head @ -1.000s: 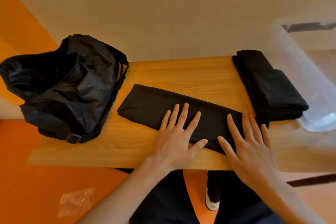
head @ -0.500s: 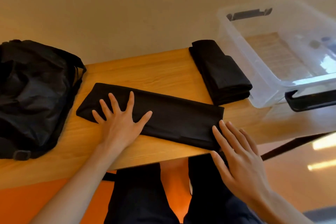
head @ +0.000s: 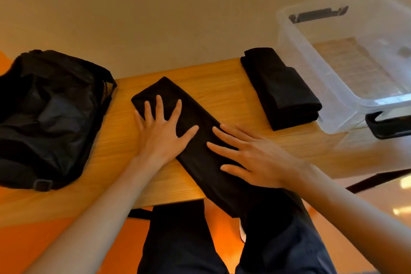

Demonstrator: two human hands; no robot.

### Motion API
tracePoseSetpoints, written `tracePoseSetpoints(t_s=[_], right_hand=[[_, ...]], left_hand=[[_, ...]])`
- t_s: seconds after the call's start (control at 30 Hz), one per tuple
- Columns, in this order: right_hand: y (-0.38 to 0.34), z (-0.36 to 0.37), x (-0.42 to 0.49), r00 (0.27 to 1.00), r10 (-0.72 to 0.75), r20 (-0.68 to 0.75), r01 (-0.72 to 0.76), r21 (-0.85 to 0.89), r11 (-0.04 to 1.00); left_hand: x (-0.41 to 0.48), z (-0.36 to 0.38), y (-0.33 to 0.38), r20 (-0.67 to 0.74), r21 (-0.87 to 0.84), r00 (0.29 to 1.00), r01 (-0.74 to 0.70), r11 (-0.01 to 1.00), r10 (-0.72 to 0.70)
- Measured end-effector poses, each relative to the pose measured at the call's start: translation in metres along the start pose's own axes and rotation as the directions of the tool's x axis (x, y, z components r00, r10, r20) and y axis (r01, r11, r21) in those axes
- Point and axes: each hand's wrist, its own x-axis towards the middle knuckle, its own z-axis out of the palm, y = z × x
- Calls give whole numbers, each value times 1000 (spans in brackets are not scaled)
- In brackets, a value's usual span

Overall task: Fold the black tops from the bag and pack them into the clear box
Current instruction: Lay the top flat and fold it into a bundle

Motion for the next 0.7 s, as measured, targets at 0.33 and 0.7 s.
tracePoseSetpoints(t_s=[0.33,0.7], right_hand=[[-15,8,4,979,204,-3,-203,53,978],[-85,21,26,830,549,-94,-534,151,832]], left_hand=[[40,4,1,114,-40,971,-208,977,211],[107,3,-14,81,55,897,-439,897,434]])
